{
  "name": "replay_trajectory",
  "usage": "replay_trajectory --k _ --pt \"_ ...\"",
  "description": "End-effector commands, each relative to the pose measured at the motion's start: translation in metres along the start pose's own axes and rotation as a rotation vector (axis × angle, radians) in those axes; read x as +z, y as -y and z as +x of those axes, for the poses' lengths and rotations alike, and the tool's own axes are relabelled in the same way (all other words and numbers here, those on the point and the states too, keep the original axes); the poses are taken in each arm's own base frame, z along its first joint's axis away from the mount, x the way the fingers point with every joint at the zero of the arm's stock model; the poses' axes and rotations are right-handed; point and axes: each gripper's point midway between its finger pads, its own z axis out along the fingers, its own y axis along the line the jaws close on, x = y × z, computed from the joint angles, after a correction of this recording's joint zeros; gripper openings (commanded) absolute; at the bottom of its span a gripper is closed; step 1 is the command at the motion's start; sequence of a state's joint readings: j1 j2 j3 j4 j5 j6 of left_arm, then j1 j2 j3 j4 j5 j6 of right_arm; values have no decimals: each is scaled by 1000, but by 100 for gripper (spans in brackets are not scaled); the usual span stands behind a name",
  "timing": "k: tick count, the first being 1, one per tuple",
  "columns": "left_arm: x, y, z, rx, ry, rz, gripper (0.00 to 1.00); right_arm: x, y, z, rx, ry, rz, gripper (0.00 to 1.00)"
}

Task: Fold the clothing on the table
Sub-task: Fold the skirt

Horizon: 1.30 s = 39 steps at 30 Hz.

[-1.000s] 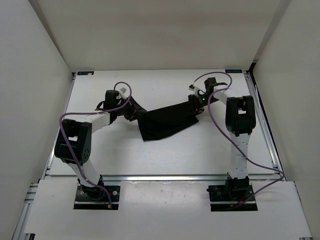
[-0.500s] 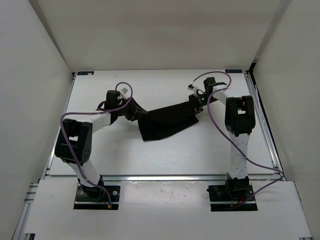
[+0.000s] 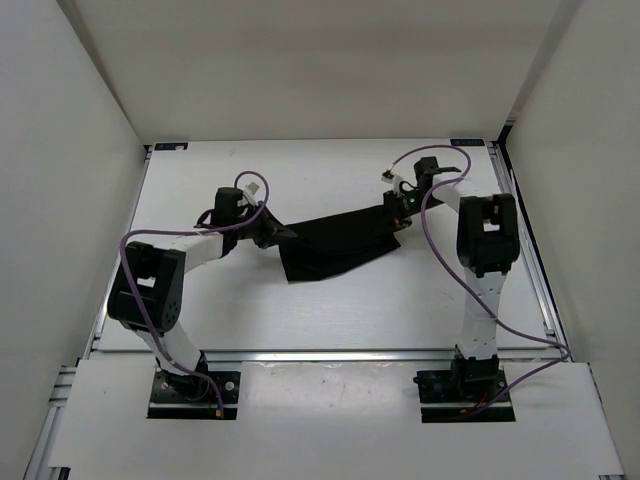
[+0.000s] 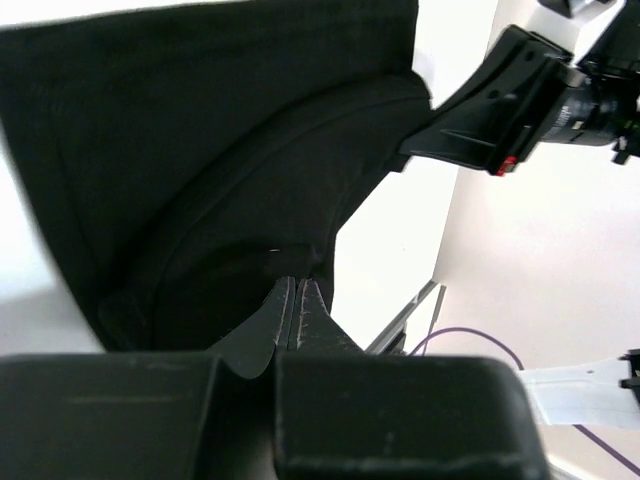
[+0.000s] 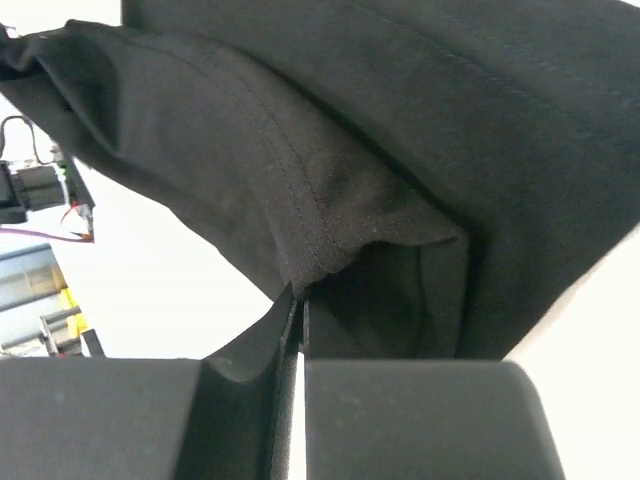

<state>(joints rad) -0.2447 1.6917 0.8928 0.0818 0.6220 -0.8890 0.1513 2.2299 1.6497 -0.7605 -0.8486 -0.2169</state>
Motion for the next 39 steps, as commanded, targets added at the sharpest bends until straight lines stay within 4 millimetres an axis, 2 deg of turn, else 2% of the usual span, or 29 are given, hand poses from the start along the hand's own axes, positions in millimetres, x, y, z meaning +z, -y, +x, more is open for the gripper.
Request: replay_trajectory --k 1,6,10,11,12,16,17,22,25,27,30,33,34,39 --pt "-15 27 10 64 11 61 0 -36 -29 -3 -32 67 -27 0" --pt "-28 49 30 98 0 91 0 -58 -39 22 -18 71 -9 0" --pt "-40 57 65 94 -49 110 0 -75 -45 51 -4 46 10 0" --pt "-40 54 77 87 -70 105 0 -76 -51 62 9 24 -3 0" --pt "-48 65 79 97 -65 134 0 -81 -55 67 2 29 -10 0" --pt "-67 72 93 95 -70 166 0 -92 -73 89 19 9 -53 0" --pt "-72 72 96 79 -77 176 0 -96 -79 92 15 8 -52 0" --pt "-90 65 122 28 -121 210 0 -103 -97 129 48 -35 -19 0" --pt "-98 59 134 -8 -137 206 0 -106 -98 152 104 -15 22 1" --pt "-104 43 137 -56 -121 197 0 -103 -100 166 121 -13 28 0" --pt "-111 32 155 -137 -169 222 0 -102 -105 183 152 -20 30 0" --pt "-118 27 169 -152 -164 244 0 -105 -108 183 124 -5 57 0" --pt "-117 21 167 -175 -137 237 0 -104 -110 181 119 -5 44 0" --pt "-138 28 154 -208 -27 332 0 -108 -126 178 125 43 -63 0"
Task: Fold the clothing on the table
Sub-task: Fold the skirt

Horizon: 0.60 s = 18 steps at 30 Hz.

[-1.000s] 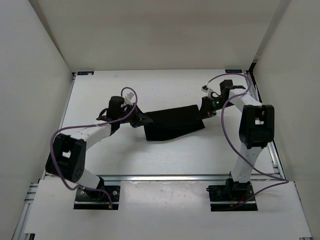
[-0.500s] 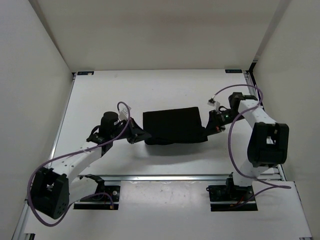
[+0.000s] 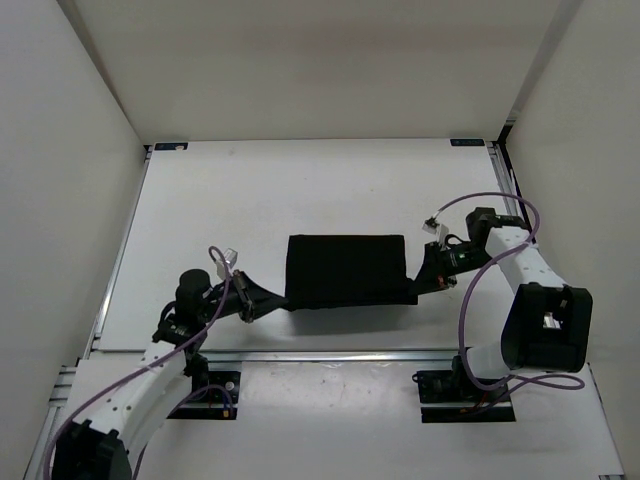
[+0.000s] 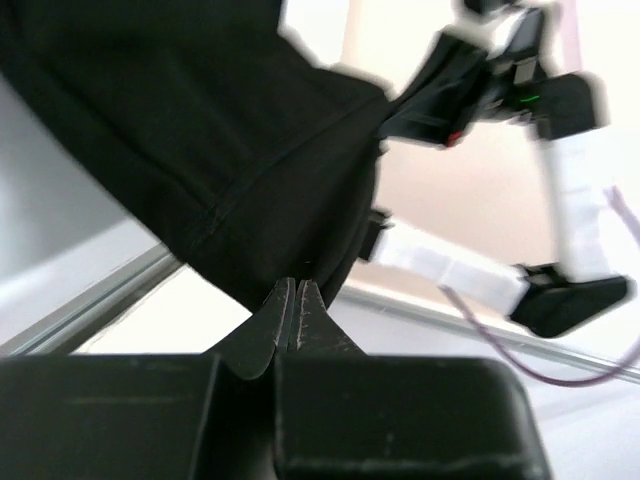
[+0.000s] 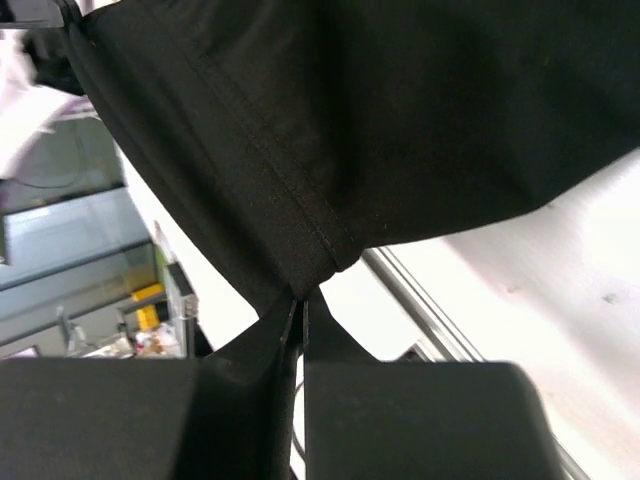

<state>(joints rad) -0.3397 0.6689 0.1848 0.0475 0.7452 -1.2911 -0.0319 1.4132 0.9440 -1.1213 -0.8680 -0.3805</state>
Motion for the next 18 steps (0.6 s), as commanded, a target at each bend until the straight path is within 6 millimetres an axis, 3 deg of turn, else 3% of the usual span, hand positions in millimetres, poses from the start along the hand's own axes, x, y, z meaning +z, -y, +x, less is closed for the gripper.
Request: replay_trajectory --k 1,4,10,13,15,18 --pt "-12 23 -15 -3 84 101 0 -6 -13 -3 -16 43 -66 0" --pt "-17 39 -21 45 114 128 0 -3 -24 3 -51 7 -45 0" --pt "-5 45 -23 54 91 93 0 -7 -32 1 -70 -37 -44 0" --pt "2 49 -25 52 57 70 0 -5 -27 -2 -5 -18 -36 0" --pt "6 50 -27 46 38 57 0 -5 -23 7 145 4 -32 0" --pt "11 66 -38 70 45 63 0 -5 -12 20 311 60 -75 0"
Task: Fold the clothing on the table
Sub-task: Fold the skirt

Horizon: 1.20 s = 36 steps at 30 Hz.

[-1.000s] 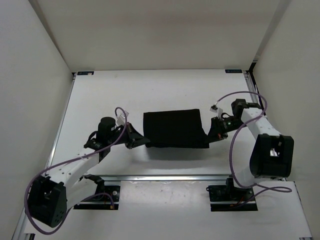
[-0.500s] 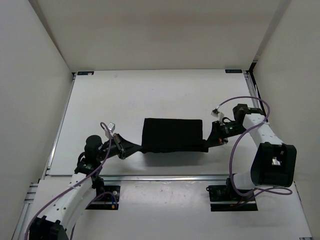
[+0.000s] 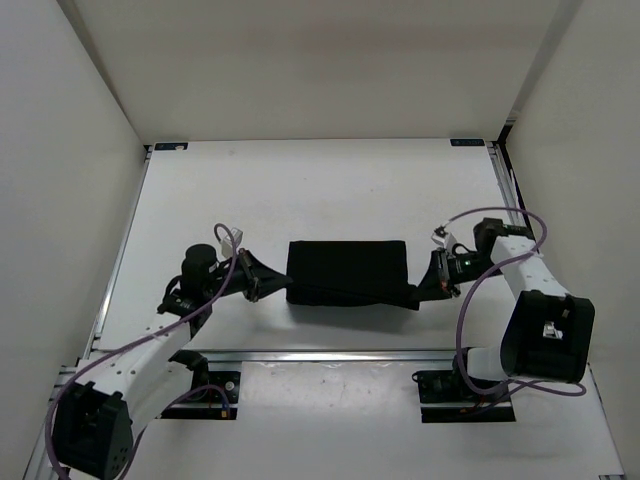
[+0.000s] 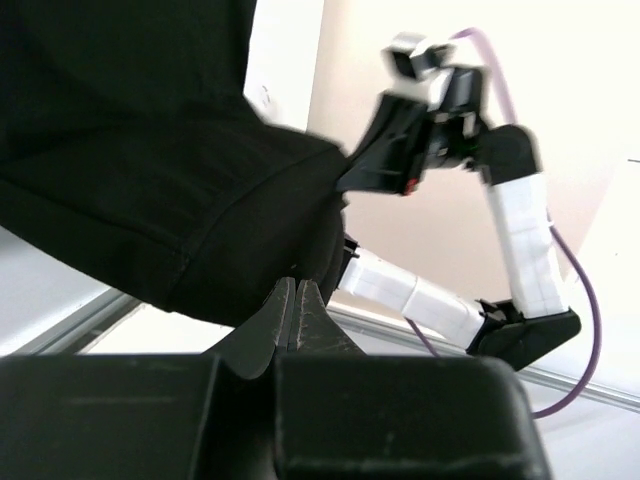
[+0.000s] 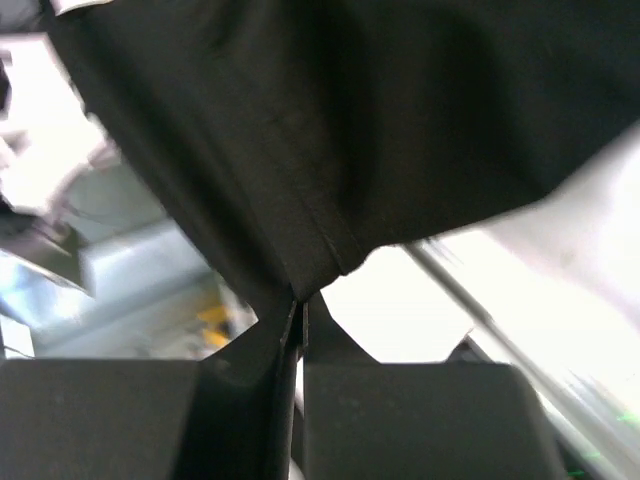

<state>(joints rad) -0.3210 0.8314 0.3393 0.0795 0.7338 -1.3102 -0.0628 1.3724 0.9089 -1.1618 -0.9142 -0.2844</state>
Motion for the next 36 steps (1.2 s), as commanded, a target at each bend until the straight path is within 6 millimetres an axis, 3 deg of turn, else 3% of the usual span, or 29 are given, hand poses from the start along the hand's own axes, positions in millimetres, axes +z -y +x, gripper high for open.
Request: replay_trajectory --k 1,5,10,14,16,25,31,33,34,35,36 --pt "5 26 -9 77 -3 35 0 -3 9 11 190 55 -2 0" --pt "14 20 -9 50 -35 1 0 0 13 4 185 61 0 0" --pt "20 11 -17 34 -28 -24 0 -7 23 -32 193 118 -3 0" --pt "27 4 -37 18 6 -50 0 -12 32 -59 208 148 -22 0" --pt "33 12 -46 36 4 -45 0 -12 36 -67 199 136 -6 0" --pt "70 15 -78 47 -24 -70 0 2 34 -106 154 84 -22 0" --pt "83 0 -97 23 -31 -99 0 3 46 -147 141 90 -16 0" --pt "88 -8 -104 29 -30 -117 1 4 51 -164 126 103 0 5" --pt "91 -10 -113 31 -23 -123 21 4 52 -171 109 105 19 23" --pt "94 -13 -118 39 -24 -128 81 8 53 -173 112 98 21 49" --pt "97 -12 -124 50 -18 -124 98 5 56 -182 105 119 33 66"
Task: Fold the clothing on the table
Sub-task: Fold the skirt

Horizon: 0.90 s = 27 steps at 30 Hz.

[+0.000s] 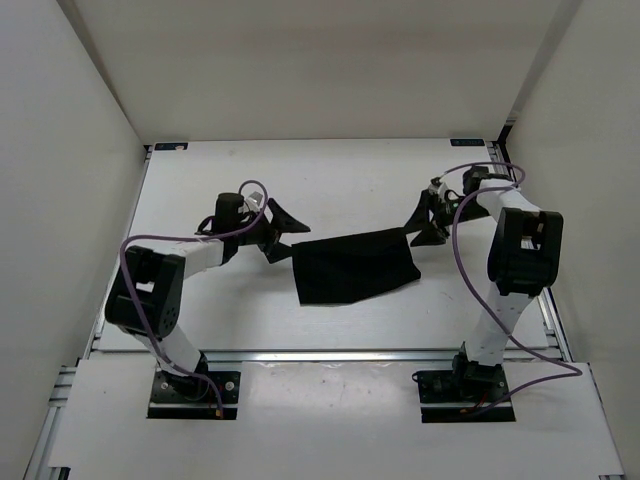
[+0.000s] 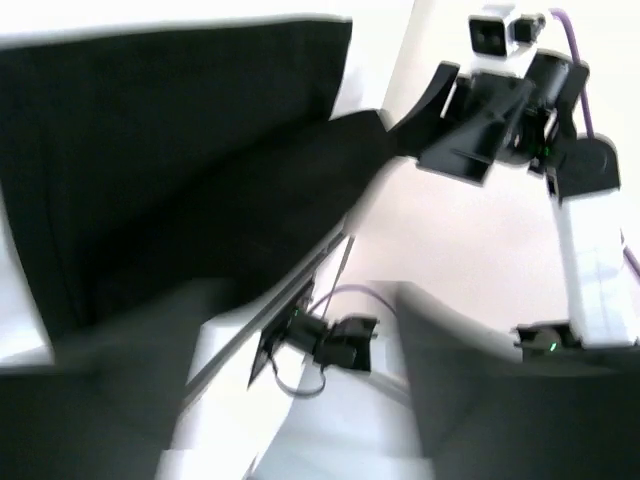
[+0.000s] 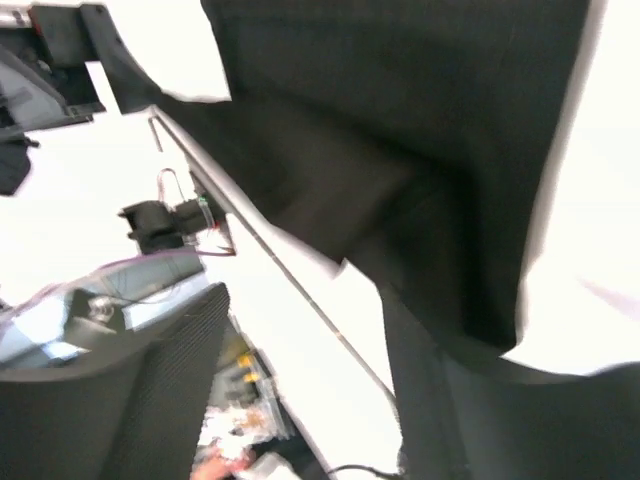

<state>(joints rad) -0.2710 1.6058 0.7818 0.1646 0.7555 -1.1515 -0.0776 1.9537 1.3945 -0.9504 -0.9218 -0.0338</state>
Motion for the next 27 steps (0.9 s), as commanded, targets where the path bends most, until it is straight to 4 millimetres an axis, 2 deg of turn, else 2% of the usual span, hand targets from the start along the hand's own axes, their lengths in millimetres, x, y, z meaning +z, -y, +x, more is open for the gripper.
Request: replay_trajectory --k 1,2,3,4,5,6,7,9,11,12,15,16,17,18,19,20,21,22,23,25,26,27 --pt "7 10 -26 73 33 28 99 -1 -5 -29 -85 57 32 71" --pt "11 7 -34 75 37 25 99 -4 -8 -34 -74 75 36 79" --pt "11 13 -46 87 63 27 99 -6 -10 -40 -87 96 47 89" --pt "14 5 -51 77 67 1 99 -9 -14 -47 -122 113 54 93" --pt "15 12 -60 84 78 2 98 -10 -16 -49 -141 119 60 98" --pt "15 22 -68 113 93 6 99 -13 -17 -54 -171 132 74 99" --pt "17 25 -69 124 82 6 99 -17 -21 -56 -218 142 87 99" --pt "19 46 -72 177 78 16 99 -19 -22 -55 -270 128 86 99" --pt "21 49 -59 223 39 -26 99 -11 -20 -50 -337 84 102 94" --pt "24 58 -49 306 12 -25 99 -13 -13 -48 -381 70 150 92" --pt "30 39 -13 398 -114 -141 98 0 -3 -34 -451 -7 237 93" --pt "34 37 0 448 -150 -150 99 4 -4 -30 -461 -26 228 91" --pt "32 26 8 474 -180 -191 99 7 -7 -26 -466 -39 215 90" --pt "29 24 20 490 -214 -218 98 10 -8 -22 -474 -51 219 79" --pt "30 23 25 558 -215 -241 98 13 -10 -17 -495 -65 224 59" --pt "27 17 31 616 -229 -282 99 12 -6 -18 -519 -66 248 32" --pt "24 17 35 650 -236 -294 99 14 -8 -16 -539 -78 254 19" --pt "25 13 39 704 -252 -302 98 18 -7 -12 -559 -97 257 0" --pt "22 9 43 719 -272 -303 91 19 -6 -10 -568 -109 266 0" --pt "21 -7 50 733 -306 -338 61 16 -7 -9 -580 -104 269 0" --pt "19 -14 47 734 -308 -357 35 17 -4 -7 -581 -114 266 0" --pt "18 -22 49 741 -318 -376 25 19 -5 -2 -601 -132 270 0"
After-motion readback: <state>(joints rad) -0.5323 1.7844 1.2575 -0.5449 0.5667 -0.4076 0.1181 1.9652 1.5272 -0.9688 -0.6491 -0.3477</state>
